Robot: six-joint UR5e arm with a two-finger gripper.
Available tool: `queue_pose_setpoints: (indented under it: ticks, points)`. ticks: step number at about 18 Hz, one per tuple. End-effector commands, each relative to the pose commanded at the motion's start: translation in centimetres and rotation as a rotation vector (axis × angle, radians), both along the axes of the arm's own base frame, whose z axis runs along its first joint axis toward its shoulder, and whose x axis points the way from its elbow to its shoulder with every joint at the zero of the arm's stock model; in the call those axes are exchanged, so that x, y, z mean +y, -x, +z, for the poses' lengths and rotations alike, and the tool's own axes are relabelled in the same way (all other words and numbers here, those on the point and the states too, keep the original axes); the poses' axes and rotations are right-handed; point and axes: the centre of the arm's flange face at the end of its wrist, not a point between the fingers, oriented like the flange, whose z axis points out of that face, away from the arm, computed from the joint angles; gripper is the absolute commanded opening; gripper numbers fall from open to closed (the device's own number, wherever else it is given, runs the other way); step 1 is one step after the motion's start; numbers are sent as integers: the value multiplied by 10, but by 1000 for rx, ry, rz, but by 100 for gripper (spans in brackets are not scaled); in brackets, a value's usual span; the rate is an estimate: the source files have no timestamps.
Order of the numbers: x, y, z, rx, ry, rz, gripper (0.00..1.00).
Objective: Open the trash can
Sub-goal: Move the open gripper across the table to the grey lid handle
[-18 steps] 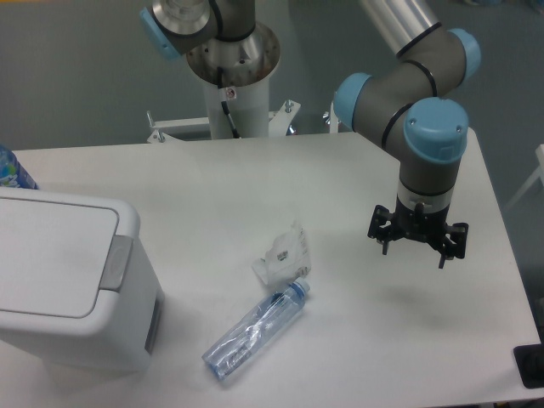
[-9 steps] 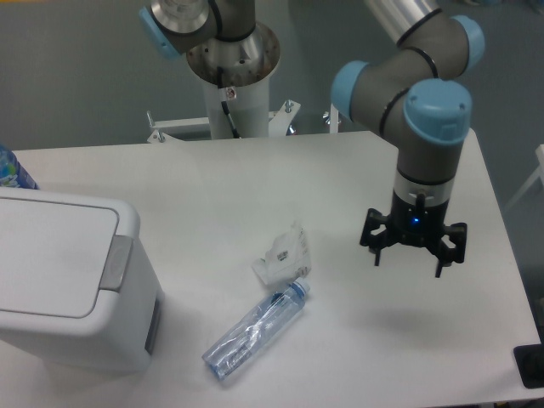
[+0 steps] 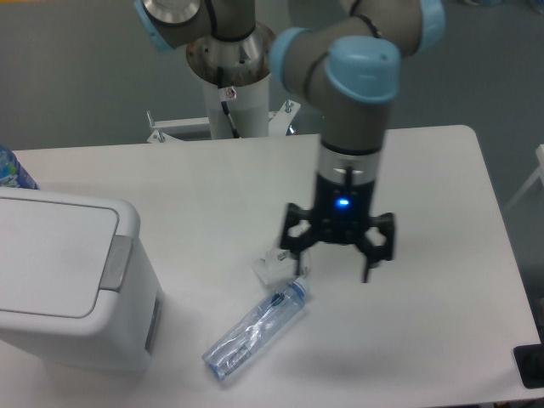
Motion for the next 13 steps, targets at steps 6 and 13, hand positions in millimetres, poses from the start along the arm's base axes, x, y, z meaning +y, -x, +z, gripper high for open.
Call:
queue_pose_setpoints:
  ticks: [6,13]
  points:
    - [21,-62,38,-66,-91,-42,100]
    - [41,-89,17,-121,-62,-49,100]
